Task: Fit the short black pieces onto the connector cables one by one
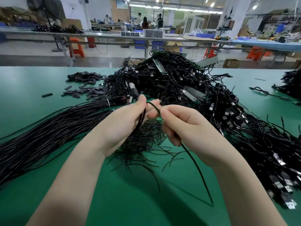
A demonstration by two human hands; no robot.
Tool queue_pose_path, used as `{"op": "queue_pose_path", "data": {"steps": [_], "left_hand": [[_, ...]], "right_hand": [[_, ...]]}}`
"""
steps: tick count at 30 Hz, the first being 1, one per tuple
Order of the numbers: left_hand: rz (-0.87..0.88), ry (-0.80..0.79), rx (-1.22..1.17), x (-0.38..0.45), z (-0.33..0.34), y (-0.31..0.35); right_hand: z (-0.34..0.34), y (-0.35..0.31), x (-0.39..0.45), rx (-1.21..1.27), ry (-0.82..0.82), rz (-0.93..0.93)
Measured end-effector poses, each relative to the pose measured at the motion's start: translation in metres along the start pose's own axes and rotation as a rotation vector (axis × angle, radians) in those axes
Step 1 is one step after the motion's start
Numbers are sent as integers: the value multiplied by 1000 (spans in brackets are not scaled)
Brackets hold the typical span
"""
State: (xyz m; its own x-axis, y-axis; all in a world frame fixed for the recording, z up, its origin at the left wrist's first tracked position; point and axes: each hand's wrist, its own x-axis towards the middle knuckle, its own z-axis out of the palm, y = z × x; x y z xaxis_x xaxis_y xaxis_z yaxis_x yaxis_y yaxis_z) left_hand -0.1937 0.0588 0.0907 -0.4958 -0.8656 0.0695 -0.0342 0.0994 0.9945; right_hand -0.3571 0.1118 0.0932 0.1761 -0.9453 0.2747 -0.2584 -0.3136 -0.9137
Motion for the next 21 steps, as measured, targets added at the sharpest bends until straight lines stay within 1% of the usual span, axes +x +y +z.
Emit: {"op": "queue_pose_path", "data": {"steps": [2,4,6,7,8,9,11,12,15,16,17,18,19,21], "left_hand": [[21,10,-172,-2,3,5],[65,25,-366,-2,-3,8],[113,-56,-570,-3,-11,12],[118,-98,-633,-6,-13,15],[109,-135,-664,-8,-14,18],[87,-161,-664,-11,-16,19],[38,-272,-557,-15,-20,20],[0,-336,-440,-15,-21,18],[-202,-416,103,-9,-13,5],[-282,-432,251,-6,-8,1],[-331,-430,343,-3,-3,-3],[-332,-390,379,1,1,-7],[-290,-307,352,4,3,-10],[-183,-116,152,7,1,-15]], "right_hand": [[4,6,0,58,-117,-8],[12,14,1,174,-284,38],[20,25,3,239,-426,136],[21,31,4,216,-449,185],[21,37,6,155,-429,229],[18,42,8,62,-375,264],[8,48,10,-125,-215,297],[2,48,10,-170,-125,296],[-14,42,9,-209,119,222],[-17,37,8,-233,151,182],[-18,31,7,-254,155,146],[-16,25,6,-262,141,116],[-12,18,5,-254,123,89],[-3,8,3,-177,104,37]]}}
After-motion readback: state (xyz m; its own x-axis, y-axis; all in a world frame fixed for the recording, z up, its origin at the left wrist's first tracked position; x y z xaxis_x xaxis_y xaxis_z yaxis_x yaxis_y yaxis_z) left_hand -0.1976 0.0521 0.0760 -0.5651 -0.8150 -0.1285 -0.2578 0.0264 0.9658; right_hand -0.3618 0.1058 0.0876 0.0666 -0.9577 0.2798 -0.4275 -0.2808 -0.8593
